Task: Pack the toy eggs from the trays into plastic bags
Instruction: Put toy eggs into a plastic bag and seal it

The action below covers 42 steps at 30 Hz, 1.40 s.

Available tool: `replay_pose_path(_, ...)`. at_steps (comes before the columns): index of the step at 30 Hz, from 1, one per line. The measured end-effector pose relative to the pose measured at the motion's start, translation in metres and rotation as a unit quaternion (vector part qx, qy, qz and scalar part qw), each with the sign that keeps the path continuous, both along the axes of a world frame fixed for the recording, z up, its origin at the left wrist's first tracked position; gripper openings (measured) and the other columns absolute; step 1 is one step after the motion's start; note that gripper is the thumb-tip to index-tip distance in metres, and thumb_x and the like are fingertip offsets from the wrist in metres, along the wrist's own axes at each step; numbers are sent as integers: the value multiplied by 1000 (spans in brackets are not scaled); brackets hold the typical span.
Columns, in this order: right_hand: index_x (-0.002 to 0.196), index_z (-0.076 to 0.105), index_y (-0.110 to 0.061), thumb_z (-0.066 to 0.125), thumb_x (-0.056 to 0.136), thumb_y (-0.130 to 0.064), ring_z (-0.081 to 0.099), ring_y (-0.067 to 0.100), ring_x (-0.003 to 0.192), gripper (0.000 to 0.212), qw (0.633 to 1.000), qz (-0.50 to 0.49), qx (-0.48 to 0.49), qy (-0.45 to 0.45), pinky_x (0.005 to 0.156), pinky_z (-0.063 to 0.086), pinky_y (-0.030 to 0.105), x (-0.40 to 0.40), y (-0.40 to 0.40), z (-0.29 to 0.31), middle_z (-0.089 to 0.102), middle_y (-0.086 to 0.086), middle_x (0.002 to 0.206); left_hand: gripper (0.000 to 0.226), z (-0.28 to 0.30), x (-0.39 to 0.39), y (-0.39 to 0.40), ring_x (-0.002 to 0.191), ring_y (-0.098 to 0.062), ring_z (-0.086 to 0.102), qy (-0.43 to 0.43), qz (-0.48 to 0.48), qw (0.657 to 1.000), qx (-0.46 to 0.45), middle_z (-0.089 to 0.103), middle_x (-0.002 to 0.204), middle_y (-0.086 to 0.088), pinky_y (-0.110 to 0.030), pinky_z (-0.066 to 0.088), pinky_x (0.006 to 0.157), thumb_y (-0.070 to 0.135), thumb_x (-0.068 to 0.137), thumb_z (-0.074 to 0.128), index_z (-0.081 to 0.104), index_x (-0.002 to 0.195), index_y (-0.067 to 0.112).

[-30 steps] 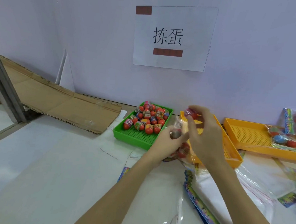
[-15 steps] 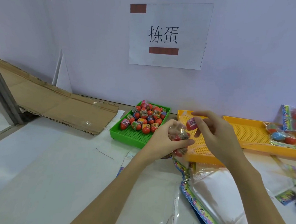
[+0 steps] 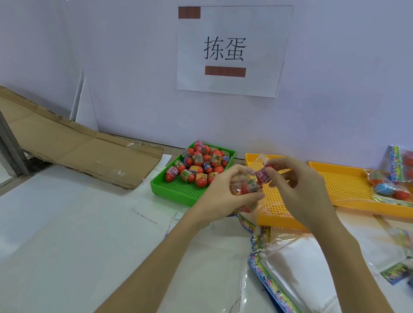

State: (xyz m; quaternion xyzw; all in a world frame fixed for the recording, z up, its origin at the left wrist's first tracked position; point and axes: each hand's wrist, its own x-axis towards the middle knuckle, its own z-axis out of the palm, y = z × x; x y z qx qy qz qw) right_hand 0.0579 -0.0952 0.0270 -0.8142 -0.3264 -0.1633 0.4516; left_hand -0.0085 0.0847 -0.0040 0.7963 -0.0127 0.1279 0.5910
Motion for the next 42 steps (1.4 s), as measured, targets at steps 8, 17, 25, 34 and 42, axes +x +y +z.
replay_pose_path(8, 110, 73, -25, 65, 100, -17, 64, 0, 85, 15, 998, -8, -38, -41, 67, 46, 7, -3, 5, -1, 70, -5, 107, 31, 3, -1, -3, 98, -16, 77, -25, -24, 996, -77, 80, 102, -4, -25, 61, 78, 16, 99, 71, 61, 128, 13)
replay_pose_path(17, 106, 72, -28, 63, 101, -27, 69, 0, 78, 11, 1000, -12, 9, 0, 67, 55, 22, -4, -1, 7, 72, -13, 93, 26, 5, -2, -8, 95, -15, 77, -39, -31, 997, -55, 80, 101, -6, -27, 61, 81, 30, 104, 63, 60, 125, 14)
replay_pose_path(25, 113, 66, -31, 72, 95, -25, 64, -7, 90, 19, 1000, 0, -15, -14, 68, 49, 9, -6, -1, 8, 70, -20, 99, 23, 8, -5, -8, 97, -14, 77, -43, -38, 992, -109, 79, 105, 0, -21, 59, 78, 25, 103, 65, 59, 124, 16)
replay_pose_path(34, 107, 72, -25, 69, 97, -12, 57, -7, 77, 17, 991, 1, -100, -91, 69, 41, 4, -11, 0, 10, 65, -16, 95, 33, 2, 1, -4, 106, -28, 75, -19, -31, 991, -129, 79, 110, -9, -54, 56, 100, 31, 97, 73, 56, 122, 16)
replay_pose_path(42, 111, 70, -30, 67, 97, -28, 59, 4, 91, 14, 990, 58, -114, -50, 69, 40, 7, -12, -2, 11, 63, -19, 107, 26, 0, 2, -13, 82, -2, 70, -44, 31, 995, -86, 77, 98, 1, -20, 51, 70, 40, 101, 66, 57, 115, 19)
